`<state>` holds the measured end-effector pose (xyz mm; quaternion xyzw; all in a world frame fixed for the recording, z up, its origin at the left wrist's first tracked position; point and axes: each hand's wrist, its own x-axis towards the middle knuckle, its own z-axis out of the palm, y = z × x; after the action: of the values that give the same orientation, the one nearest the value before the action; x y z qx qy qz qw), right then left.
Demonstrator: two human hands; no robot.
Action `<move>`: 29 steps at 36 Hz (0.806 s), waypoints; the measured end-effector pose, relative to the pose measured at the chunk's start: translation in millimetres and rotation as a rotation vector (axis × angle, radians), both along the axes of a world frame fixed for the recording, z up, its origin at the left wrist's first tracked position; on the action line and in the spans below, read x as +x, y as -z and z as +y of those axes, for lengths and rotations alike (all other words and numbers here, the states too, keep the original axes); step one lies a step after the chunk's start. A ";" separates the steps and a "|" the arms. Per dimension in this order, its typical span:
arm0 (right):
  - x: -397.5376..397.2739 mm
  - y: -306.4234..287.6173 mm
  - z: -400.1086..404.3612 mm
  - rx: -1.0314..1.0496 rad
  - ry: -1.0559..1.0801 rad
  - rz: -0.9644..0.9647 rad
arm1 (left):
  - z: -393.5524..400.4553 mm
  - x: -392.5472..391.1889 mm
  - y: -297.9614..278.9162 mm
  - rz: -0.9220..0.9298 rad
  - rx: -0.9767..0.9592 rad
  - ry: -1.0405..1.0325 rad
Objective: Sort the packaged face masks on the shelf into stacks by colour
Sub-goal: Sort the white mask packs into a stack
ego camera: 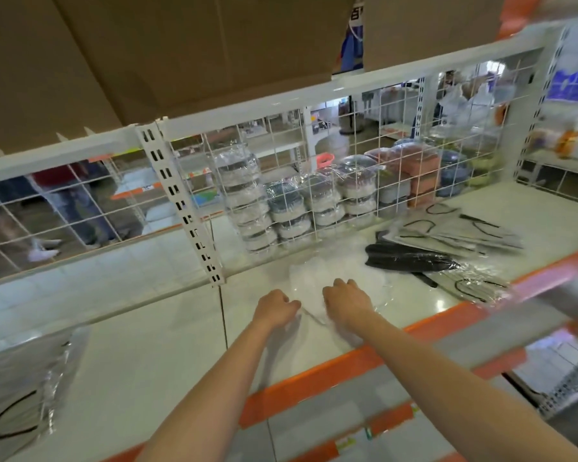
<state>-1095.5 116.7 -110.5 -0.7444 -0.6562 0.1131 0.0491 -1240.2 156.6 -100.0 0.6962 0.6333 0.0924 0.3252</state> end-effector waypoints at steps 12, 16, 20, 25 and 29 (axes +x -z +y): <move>-2.7 -10.2 2.9 0.135 -0.131 0.733 | 5.7 -16.6 -22.0 -1.029 -0.244 -0.477; 23.2 -4.1 13.6 0.098 0.109 0.391 | 3.9 -29.7 -36.1 -1.217 -0.225 -0.422; 41.9 7.4 1.8 -0.006 0.123 -0.031 | 4.8 -40.0 -42.7 -1.347 -0.261 -0.403; 40.6 12.1 -1.4 0.091 0.105 -0.083 | 0.1 -40.7 -48.3 -1.381 -0.263 -0.357; 38.8 9.2 -1.1 0.100 0.089 -0.125 | -0.2 -39.8 -46.3 -1.371 -0.246 -0.347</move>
<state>-1056.8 115.6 -119.7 -0.7750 -0.6292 0.0312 0.0504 -1280.0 156.4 -53.7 0.3288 0.3938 0.4872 0.7067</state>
